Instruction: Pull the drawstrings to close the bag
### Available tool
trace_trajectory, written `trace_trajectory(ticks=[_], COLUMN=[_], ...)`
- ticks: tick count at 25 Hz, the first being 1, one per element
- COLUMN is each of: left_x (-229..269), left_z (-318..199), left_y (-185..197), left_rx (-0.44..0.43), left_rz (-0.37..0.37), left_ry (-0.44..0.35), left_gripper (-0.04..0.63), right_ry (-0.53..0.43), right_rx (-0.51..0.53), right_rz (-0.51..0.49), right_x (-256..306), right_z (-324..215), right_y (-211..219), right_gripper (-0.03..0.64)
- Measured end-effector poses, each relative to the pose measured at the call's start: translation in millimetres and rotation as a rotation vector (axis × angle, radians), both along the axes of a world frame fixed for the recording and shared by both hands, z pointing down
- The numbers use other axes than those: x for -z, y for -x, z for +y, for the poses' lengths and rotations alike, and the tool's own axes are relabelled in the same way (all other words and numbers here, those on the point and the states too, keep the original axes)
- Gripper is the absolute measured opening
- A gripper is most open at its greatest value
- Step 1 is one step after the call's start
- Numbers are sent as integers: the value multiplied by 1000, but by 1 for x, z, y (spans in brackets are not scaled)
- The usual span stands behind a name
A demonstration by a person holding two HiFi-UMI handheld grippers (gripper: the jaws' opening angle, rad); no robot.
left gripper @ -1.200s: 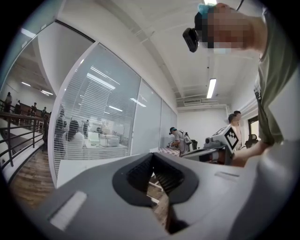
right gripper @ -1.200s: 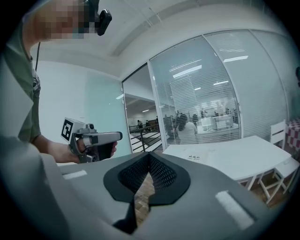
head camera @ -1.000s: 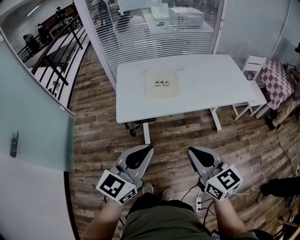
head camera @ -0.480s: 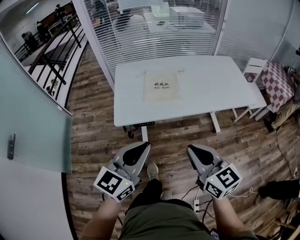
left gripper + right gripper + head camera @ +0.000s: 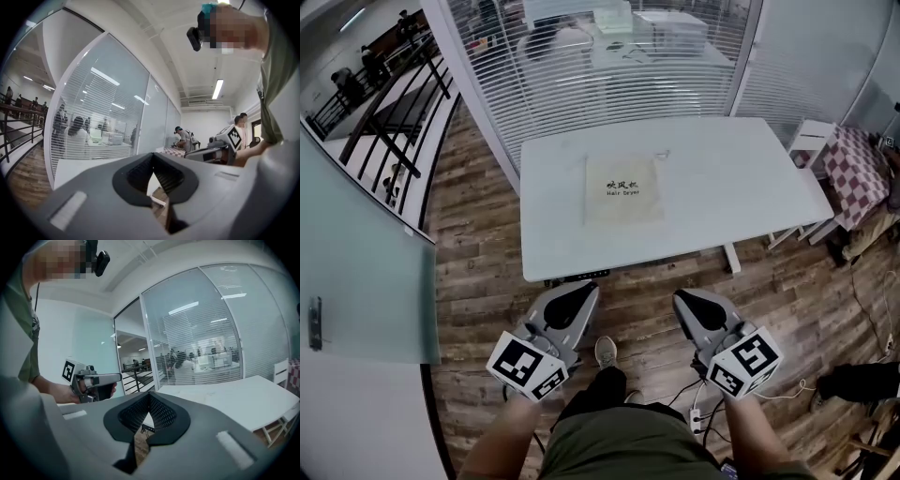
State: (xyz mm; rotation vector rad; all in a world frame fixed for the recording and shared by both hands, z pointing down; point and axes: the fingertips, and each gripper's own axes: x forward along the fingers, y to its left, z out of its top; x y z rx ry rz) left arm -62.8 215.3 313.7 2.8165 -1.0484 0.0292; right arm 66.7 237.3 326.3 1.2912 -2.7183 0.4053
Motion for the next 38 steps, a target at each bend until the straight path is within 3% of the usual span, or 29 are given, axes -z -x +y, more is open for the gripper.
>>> trace_trajectory(ticks=[17,27,38], left_x=[-23,-43,-73], left_z=[-146,-207,-290], left_y=[48,55,43], left_rx=[-21,-8,62], left_rz=[-13,-37,-111], left_ry=[49,69,89], left_gripper=[4,5,5], right_ry=[13,8,-11], right_rx=[-41,-58,-5], right_rz=[22,35,86], right_x=[-9,-19,-43], right_z=[-142,-202,-292], right_y=[37,29,-1], right_gripper=[8,8,8])
